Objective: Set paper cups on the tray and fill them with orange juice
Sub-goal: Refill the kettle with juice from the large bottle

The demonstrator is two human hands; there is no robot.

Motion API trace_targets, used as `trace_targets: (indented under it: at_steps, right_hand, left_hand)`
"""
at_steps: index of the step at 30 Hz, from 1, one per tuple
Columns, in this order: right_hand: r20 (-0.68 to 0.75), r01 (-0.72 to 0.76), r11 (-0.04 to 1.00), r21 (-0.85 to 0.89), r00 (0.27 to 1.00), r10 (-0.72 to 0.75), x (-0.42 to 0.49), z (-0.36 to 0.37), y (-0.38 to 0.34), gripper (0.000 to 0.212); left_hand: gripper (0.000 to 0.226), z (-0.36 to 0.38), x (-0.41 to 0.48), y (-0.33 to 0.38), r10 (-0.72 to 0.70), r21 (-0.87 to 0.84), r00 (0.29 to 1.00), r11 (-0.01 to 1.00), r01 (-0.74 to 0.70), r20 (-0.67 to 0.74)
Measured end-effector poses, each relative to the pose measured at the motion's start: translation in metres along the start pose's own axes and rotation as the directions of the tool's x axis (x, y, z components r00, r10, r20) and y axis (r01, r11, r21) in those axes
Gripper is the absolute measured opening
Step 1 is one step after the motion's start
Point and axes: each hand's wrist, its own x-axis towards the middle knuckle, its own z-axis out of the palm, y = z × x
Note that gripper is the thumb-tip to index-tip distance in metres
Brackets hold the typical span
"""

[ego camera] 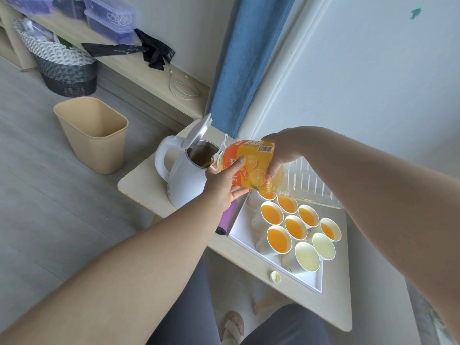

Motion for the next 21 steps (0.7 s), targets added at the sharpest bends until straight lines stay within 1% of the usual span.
trace_targets:
  at_steps: [16,21]
  right_hand:
    - [0.023,0.001,0.99,-0.144,1.0,0.002,0.009,-0.016,-0.006,0.109]
    - [0.007,-0.001,0.998,-0.068,1.0,0.001,0.013,-0.021,-0.006,0.1]
  left_hand:
    - [0.071,0.0,0.004,0.0,-0.007,-0.079,1.0,0.997,0.008,0.015]
    - [0.069,-0.001,0.005,0.0,-0.008,-0.121,1.0,0.993,0.012,0.028]
